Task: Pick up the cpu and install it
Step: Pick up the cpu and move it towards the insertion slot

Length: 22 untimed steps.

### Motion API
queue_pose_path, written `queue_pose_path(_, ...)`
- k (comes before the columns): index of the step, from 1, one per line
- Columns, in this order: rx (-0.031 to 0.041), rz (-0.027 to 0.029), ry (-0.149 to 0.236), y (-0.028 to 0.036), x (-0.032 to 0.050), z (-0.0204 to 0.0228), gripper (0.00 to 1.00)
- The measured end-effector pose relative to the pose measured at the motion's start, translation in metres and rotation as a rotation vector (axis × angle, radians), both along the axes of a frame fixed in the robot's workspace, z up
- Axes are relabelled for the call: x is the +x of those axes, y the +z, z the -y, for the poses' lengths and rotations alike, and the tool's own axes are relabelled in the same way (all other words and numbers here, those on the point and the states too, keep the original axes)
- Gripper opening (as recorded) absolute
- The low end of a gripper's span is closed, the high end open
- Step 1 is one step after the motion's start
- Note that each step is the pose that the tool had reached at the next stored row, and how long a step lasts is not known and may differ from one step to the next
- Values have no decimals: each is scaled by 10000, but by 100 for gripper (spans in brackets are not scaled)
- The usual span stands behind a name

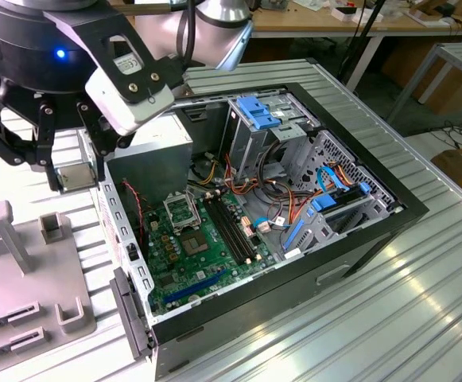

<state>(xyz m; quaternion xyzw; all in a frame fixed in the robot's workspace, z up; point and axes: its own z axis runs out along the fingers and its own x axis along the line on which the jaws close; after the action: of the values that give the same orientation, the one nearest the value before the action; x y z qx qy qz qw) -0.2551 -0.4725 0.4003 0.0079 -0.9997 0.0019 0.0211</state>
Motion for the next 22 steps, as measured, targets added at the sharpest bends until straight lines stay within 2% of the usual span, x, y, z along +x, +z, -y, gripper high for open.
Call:
queue_pose_path(12,-4,0,-1,0,33,1,47)
queue_pose_path(22,-4,0,0,-1,253,1,47)
